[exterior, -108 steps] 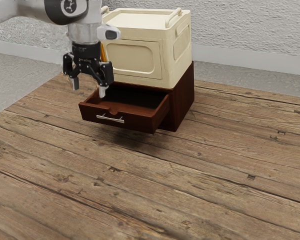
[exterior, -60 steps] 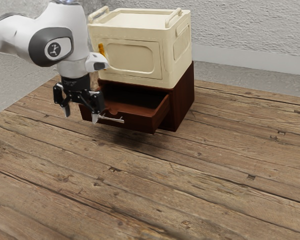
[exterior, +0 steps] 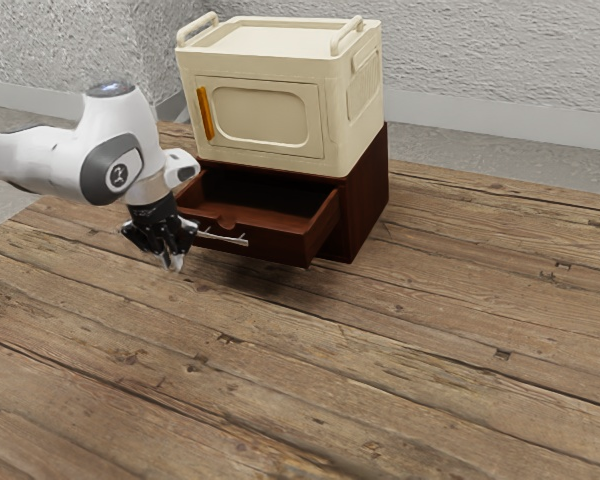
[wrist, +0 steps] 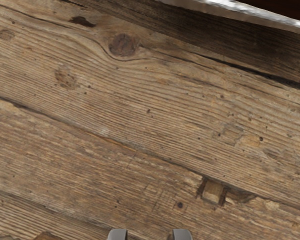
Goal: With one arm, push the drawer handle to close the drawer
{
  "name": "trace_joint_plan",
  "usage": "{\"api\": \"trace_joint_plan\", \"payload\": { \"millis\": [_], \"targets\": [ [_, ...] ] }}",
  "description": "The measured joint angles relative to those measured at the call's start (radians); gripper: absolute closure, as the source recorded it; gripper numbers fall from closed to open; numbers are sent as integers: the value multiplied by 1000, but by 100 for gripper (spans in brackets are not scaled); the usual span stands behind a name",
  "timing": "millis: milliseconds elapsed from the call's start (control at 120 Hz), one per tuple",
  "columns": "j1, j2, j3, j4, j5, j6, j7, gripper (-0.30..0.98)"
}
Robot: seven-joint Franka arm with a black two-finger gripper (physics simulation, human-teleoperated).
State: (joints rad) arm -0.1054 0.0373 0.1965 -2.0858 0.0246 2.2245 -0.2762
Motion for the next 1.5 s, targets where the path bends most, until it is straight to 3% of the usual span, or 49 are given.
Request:
{"api": "trace_joint_plan", "payload": {
  "millis": [150, 517, 1000, 1500],
  "targets": [
    [4, 75, -17, 34, -8, 110, 60, 74],
    [-9, 74, -53, -9, -104, 209, 251, 78],
    [21, 219, -54, 163, -100, 247, 407, 78],
    [84, 399, -124, 416, -96, 236, 490, 79]
  ]
}}
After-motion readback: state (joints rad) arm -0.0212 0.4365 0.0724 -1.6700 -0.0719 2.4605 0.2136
